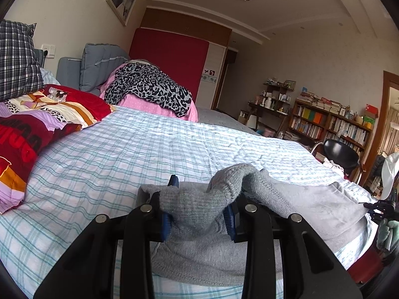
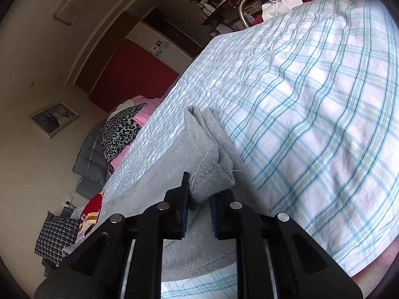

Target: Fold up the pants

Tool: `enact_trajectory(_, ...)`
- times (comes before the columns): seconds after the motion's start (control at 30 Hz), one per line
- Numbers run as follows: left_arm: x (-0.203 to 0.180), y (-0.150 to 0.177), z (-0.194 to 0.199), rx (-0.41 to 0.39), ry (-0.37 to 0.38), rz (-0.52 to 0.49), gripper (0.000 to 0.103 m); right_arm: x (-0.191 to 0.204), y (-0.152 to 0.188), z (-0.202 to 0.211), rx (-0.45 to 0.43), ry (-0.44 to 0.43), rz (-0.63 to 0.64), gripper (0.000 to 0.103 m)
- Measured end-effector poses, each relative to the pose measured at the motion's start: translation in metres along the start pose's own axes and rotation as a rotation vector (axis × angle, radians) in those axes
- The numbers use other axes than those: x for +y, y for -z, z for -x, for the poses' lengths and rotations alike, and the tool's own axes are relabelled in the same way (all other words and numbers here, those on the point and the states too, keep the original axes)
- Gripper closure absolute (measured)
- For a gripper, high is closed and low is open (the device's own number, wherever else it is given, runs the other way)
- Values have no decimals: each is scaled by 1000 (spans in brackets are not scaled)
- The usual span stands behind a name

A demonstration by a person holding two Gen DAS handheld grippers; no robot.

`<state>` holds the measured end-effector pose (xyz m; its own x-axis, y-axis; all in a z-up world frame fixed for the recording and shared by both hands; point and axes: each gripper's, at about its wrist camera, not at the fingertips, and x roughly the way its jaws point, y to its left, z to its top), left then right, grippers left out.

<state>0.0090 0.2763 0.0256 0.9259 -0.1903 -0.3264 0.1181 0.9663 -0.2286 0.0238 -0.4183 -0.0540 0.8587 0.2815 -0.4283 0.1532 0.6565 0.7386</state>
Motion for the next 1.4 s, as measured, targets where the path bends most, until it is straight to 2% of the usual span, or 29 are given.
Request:
enact_trajectory(0.17, 7, 3, 2, -1, 19, 18, 69, 15, 0, 24, -61, 66, 78, 91)
enact_trajectory(0.3, 9, 16, 7, 16, 31, -19, 66, 6, 8, 31, -34, 131, 95, 91)
enact_trajectory(0.37, 9, 27, 8, 43, 10, -52, 56, 0, 15, 24, -1, 183, 116, 91)
enact_trajectory(0.43, 6, 38, 6, 72, -49, -117, 51, -9, 22, 17, 26, 216, 129, 91)
enact_trajectory(0.53, 3, 48, 5, 96, -130, -198, 37, -11, 25, 12, 19, 235, 155, 91)
enact_trajectory(0.6, 8, 51, 7, 105, -156, -198, 27, -6, 26, 13, 14, 260, 199, 86)
enact_trajectory(0.63, 11, 51, 8, 110, -165, -191, 21, -4, 25, 13, 6, 280, 219, 77)
enact_trajectory(0.7, 16, 54, 10, 122, -178, -182, 18, 1, 24, 18, -37, 333, 258, 62)
enact_trajectory(0.83, 17, 61, 15, 139, -189, -193, 17, 6, 19, 28, -119, 394, 315, 59)
enact_trajectory(1.0, 11, 68, 19, 154, -209, -261, 17, 20, 15, 30, -178, 368, 340, 59)
enact_trajectory(1.1, 8, 69, 18, 165, -221, -302, 16, 35, 19, 21, -178, 319, 374, 59)
enact_trajectory(1.27, -4, 71, 16, 180, -255, -439, 16, 67, 35, -9, -102, 225, 462, 57)
enact_trajectory(1.4, -8, 82, 20, 226, -219, -532, 16, 93, 47, -34, -37, 138, 519, 54)
